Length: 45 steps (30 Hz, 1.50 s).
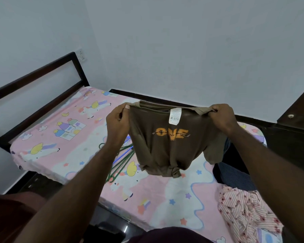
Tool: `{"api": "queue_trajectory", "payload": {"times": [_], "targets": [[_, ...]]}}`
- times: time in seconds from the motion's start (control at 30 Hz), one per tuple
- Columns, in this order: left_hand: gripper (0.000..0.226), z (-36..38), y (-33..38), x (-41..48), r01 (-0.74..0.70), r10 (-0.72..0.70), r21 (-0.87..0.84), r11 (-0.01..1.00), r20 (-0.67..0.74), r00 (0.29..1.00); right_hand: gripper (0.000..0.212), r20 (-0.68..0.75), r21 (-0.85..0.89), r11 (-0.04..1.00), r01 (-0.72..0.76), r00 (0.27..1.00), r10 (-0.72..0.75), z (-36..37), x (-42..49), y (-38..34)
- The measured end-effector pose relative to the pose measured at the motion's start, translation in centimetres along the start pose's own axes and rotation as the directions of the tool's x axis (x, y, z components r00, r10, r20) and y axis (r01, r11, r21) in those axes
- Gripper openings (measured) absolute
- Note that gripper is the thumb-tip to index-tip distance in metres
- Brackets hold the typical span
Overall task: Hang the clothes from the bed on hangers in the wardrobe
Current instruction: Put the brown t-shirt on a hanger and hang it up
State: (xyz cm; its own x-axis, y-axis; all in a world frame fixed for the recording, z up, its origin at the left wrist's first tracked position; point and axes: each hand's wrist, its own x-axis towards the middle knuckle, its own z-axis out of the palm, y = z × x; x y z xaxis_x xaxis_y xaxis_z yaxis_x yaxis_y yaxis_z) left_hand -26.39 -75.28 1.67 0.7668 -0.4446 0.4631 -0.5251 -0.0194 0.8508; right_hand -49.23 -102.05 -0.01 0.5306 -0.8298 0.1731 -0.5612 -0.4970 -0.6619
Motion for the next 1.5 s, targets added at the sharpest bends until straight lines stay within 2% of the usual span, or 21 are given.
{"api": "queue_trajectory", "payload": {"times": [0.17, 0.23, 0.3, 0.4, 0.47, 0.57, 0.67, 0.73, 0.83, 0.9, 0.93, 0.97, 1.03, 1.1, 1.17, 1.2, 1.27, 1.33, 1.37, 1.43, 1.5], "targets": [[0.022, -0.6, 0.1, 0.7, 0.095, -0.094, -0.019, 0.995, 0.024, 0.995, 0.030, -0.134, 0.160, 0.986, 0.047, 0.991, -0.025, -0.2, -0.3, -1.5], [0.019, -1.2, -0.7, 0.8, 0.070, -0.086, 0.117, 0.991, 0.139, 0.986, 0.032, -0.108, 0.110, 0.990, 0.089, 0.991, -0.077, 0.0, -0.5, -2.0], [0.017, -2.3, -1.6, 0.9, -0.047, -0.058, 0.316, 0.948, 0.316, 0.947, 0.022, -0.033, -0.040, 0.990, 0.138, 0.990, -0.139, 0.2, -0.6, -1.8], [0.041, -3.6, -2.8, 0.9, -0.314, -0.184, 0.597, 0.738, 0.626, 0.758, 0.018, 0.009, -0.180, 0.972, 0.149, 0.989, -0.149, -0.4, -0.5, -0.8], [0.042, -3.9, -3.4, 1.1, -0.474, -0.252, 0.677, 0.563, 0.686, 0.682, 0.014, 0.052, -0.261, 0.948, 0.183, 0.983, -0.175, -1.0, -0.3, -0.2], [0.017, -4.7, -3.9, 2.5, -0.350, -0.226, 0.712, 0.609, 0.579, 0.783, 0.020, 0.261, -0.400, 0.864, 0.307, 0.941, -0.214, -1.6, -0.2, -0.4], [0.024, -5.1, -4.1, 4.9, -0.241, -0.251, 0.777, 0.582, 0.453, 0.855, 0.038, 0.450, -0.452, 0.808, 0.378, 0.878, -0.160, -2.1, 0.4, -1.2], [0.029, -5.3, -3.6, 6.7, -0.193, -0.172, 0.770, 0.608, 0.366, 0.915, 0.033, 0.472, -0.487, 0.772, 0.409, 0.867, -0.161, -2.5, 1.5, -2.0], [0.038, -5.1, -1.7, 8.9, -0.072, 0.033, 0.555, 0.829, 0.079, 0.996, 0.024, 0.162, -0.457, 0.823, 0.336, 0.942, -0.294, -3.7, 2.2, -3.6], [0.028, -4.4, -0.8, 8.3, -0.009, 0.050, 0.360, 0.933, -0.106, 0.993, 0.033, -0.084, -0.293, 0.926, 0.238, 0.958, -0.273, -3.7, 1.3, -4.1], [0.021, -4.0, -1.0, 7.2, -0.014, 0.053, 0.305, 0.952, -0.121, 0.991, 0.030, -0.115, -0.265, 0.945, 0.194, 0.966, -0.230, -2.9, 0.7, -3.6], [0.017, -3.4, -1.9, 5.4, -0.038, 0.061, 0.304, 0.952, -0.067, 0.996, 0.025, -0.060, -0.288, 0.945, 0.156, 0.982, -0.180, -1.9, 0.0, -2.9], [0.032, -2.7, -5.0, 0.5, -0.111, -0.023, 0.501, 0.859, 0.253, 0.967, 0.009, 0.177, -0.426, 0.897, 0.114, 0.983, -0.040, 0.9, -2.0, 0.7], [0.054, -2.6, -8.8, -5.0, -0.238, -0.311, 0.741, 0.629, 0.519, 0.796, 0.015, 0.319, -0.534, 0.843, 0.066, 0.939, 0.129, 3.4, -5.0, 4.4], [0.052, -3.2, -11.7, -10.5, -0.355, -0.473, 0.776, 0.522, 0.609, 0.636, 0.023, 0.359, -0.552, 0.833, 0.011, 0.905, 0.227, 5.5, -8.5, 7.9], [0.044, -3.8, -12.7, -13.2, -0.360, -0.509, 0.770, 0.527, 0.625, 0.591, 0.021, 0.373, -0.554, 0.833, -0.015, 0.890, 0.264, 6.5, -10.6, 9.3], [0.025, -4.7, -13.7, -16.9, -0.223, -0.553, 0.786, 0.577, 0.576, 0.602, 0.016, 0.375, -0.557, 0.826, -0.084, 0.862, 0.341, 7.7, -14.2, 11.6], [0.017, -5.4, -14.2, -18.7, -0.095, -0.601, 0.813, 0.574, 0.497, 0.626, 0.016, 0.369, -0.554, 0.815, -0.170, 0.827, 0.423, 8.1, -16.8, 12.6], [0.011, -5.6, -14.4, -19.0, -0.086, -0.637, 0.832, 0.548, 0.482, 0.602, 0.019, 0.385, -0.563, 0.807, -0.177, 0.808, 0.446, 8.2, -17.6, 12.5], [0.008, -5.5, -15.0, -18.7, -0.118, -0.663, 0.855, 0.506, 0.473, 0.580, 0.028, 0.445, -0.556, 0.823, -0.116, 0.795, 0.413, 8.4, -17.8, 12.2], [0.014, -5.0, -15.5, -17.5, -0.096, -0.650, 0.862, 0.498, 0.445, 0.616, 0.027, 0.500, -0.559, 0.829, -0.013, 0.792, 0.350, 8.7, -16.9, 11.4]]}}
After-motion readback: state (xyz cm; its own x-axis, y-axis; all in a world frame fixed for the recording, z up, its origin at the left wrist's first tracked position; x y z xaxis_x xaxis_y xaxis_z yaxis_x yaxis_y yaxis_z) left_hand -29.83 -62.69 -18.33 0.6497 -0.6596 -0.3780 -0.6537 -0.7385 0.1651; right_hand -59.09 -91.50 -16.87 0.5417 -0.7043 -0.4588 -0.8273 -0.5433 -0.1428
